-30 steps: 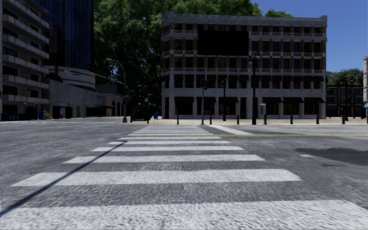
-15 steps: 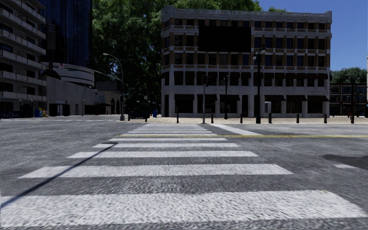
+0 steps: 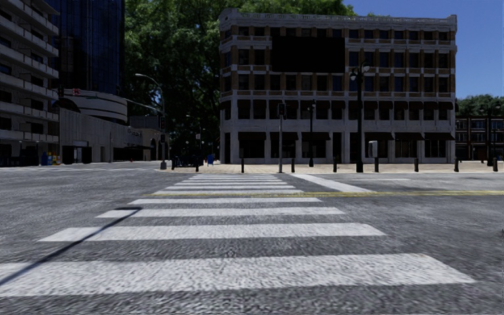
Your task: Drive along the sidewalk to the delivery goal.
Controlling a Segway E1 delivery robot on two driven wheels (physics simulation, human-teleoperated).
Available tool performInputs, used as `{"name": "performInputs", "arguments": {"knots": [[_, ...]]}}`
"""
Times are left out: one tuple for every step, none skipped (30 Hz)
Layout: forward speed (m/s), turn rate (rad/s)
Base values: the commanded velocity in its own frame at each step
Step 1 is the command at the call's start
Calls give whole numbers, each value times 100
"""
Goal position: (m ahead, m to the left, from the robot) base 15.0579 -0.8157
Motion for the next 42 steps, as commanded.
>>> {"name": "performInputs", "arguments": {"knots": [[163, 0], [163, 0], [163, 0], [200, 0], [200, 0], [200, 0], [200, 0], [200, 0], [200, 0], [200, 0], [200, 0], [200, 0], [200, 0], [200, 0], [200, 0], [200, 0], [200, 0], [200, 0], [200, 0], [200, 0], [200, 0], [200, 0], [200, 0], [200, 0], [200, 0], [200, 0], [200, 0], [200, 0], [200, 0], [200, 0], [200, 0], [200, 0], [200, 0], [200, 0], [200, 0], [200, 0], [200, 0], [200, 0], [200, 0], [200, 0], [200, 0], [200, 0]]}}
